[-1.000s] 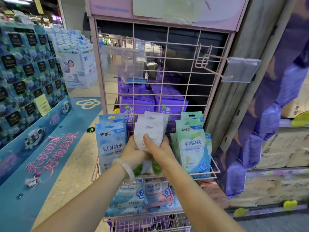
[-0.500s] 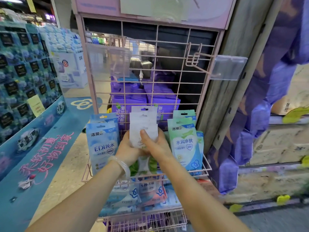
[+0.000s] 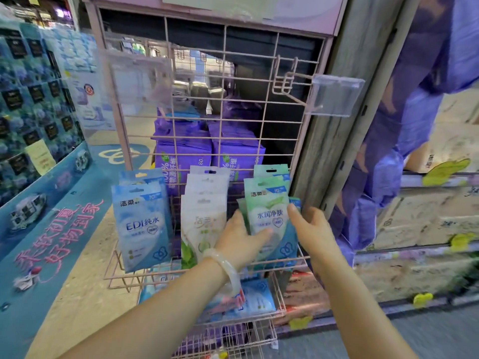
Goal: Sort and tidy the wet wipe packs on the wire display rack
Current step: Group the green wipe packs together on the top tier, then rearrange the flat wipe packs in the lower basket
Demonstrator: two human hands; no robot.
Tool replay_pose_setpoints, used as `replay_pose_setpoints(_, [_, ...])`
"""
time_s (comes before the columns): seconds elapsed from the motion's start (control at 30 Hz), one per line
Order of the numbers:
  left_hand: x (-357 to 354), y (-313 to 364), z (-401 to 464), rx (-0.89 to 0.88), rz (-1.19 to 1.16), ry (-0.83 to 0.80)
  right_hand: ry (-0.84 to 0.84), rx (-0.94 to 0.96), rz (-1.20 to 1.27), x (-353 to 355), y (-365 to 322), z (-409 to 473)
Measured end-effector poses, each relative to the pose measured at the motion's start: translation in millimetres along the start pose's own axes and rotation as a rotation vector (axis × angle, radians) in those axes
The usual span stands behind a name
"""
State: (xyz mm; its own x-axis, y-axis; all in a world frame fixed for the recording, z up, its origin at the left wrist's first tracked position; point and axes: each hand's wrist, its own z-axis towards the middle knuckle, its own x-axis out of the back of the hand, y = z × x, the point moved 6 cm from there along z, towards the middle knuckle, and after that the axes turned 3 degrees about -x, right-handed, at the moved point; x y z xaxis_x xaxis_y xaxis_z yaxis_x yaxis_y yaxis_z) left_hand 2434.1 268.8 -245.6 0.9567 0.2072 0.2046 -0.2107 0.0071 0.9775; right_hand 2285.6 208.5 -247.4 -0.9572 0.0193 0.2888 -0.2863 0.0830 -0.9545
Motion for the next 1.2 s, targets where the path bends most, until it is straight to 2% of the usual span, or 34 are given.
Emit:
replay_pose_setpoints(0.1, [-15,-2,16,0.169,-0.202,-0.013,-0.147,-0.105,0.118,-8,12,6])
replay_pose_setpoints(0.2, [-21,-3,25,0.166,-0.309,0.038,-0.267,-0.01,0.214,-21,9,2])
replay_pose_setpoints(0.3, [-21,-7,27,0.069,-0.325,0.08,-0.286,0.103,0.224,-21,6,0])
replay_pose_setpoints(0.47, [-28,-15,34,0.109,-0.308,-0.055,-0.342,0.028,0.261,-27,1,10])
replay_pose_setpoints(0.57, [-33,-17,32,0.052,-0.271,-0.015,-0.342,0.084,0.231,-30,5,11])
replay_pose_setpoints(0.67, [-36,-10,43,0.003,-0.473,0.01,-0.273,0.213,0.245,-24,-1,15])
replay_pose_setpoints(0.77, [-42,-4,52,0.012,-0.404,-0.125,-0.26,0.221,0.286,-19,-9,26])
replay_pose_setpoints(0.8, [-47,-9,53,0.04,-0.344,-0.123,-0.258,0.194,0.302,-18,-8,30])
replay_pose_setpoints(0.87, [-44,-21,57,0.109,-0.301,-0.015,-0.281,0.146,0.308,-17,-4,34])
replay_pose_setpoints(0.93, [-47,-22,62,0.069,-0.223,-0.033,-0.332,0.149,0.289,-17,2,38])
replay_pose_setpoints(1.1, [-43,-17,59,0.039,-0.214,-0.014,-0.364,0.144,0.243,-17,-5,41])
replay_pose_setpoints(1.2, [-37,-5,47,0.062,-0.129,0.027,-0.209,0.184,0.251,-5,-16,34])
